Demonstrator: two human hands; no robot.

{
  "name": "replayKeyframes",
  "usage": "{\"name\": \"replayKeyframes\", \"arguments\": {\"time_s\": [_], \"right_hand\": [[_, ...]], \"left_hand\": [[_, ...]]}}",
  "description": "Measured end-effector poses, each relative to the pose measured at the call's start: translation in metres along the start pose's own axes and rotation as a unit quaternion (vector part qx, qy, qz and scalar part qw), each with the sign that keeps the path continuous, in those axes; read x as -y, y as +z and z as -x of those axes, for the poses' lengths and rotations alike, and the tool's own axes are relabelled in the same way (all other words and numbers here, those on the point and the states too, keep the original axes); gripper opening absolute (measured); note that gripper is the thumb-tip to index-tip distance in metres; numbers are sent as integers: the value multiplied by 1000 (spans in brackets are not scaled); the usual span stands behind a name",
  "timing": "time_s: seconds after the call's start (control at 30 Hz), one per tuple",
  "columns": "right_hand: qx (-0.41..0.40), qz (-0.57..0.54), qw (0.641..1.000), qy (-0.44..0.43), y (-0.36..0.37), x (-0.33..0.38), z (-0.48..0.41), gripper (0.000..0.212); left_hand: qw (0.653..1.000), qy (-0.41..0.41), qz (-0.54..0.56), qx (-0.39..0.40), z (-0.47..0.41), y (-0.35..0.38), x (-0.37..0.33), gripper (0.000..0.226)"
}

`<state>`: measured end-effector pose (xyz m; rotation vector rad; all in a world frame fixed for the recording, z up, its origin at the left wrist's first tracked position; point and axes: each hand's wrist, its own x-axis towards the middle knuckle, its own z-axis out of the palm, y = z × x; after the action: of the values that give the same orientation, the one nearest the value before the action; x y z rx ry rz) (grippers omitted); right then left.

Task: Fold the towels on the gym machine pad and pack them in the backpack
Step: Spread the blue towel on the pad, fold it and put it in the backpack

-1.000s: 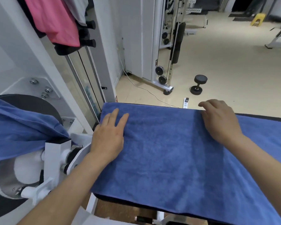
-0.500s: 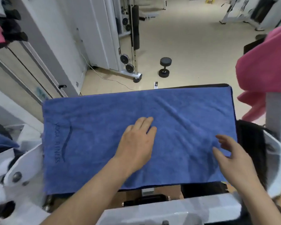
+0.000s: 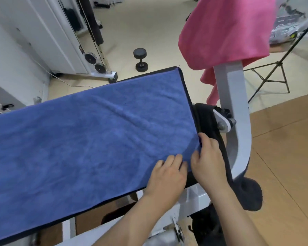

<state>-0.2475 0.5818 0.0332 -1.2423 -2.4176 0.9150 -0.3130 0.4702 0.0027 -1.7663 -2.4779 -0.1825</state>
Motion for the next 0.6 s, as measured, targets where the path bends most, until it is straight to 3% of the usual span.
{"name": "replayKeyframes", "arguments": {"time_s": [0.1, 0.13, 0.17, 0.23, 0.33, 0.43, 0.5, 0.6], "right_hand": [[18, -13, 999, 23, 2, 2, -6, 50], [21, -23, 999, 29, 2, 3, -8, 49], [24, -41, 998, 36, 2, 3, -10, 47], [40, -127, 988, 84, -3, 1, -18, 41], [108, -237, 954, 147, -14, 0, -38, 26], [195, -281, 930, 136, -27, 9, -52, 16], [187, -225, 953, 82, -33, 18, -61, 27], [160, -106, 981, 6, -34, 40, -78, 39]], "left_hand": [[999, -37, -16, -13, -8, 9, -10, 13], [998, -50, -28, -8, -11, 10, -14, 20], [997, -61, -36, 3, -14, 11, -18, 28], [995, -84, -43, 17, -21, 13, -23, 21], [994, -104, -3, 41, -35, 6, -24, 29], [985, -139, 99, 19, -41, -3, -18, 17], [941, -218, 258, -8, -42, -14, -10, 5], [827, -337, 449, -21, -34, -25, 3, 18]]}}
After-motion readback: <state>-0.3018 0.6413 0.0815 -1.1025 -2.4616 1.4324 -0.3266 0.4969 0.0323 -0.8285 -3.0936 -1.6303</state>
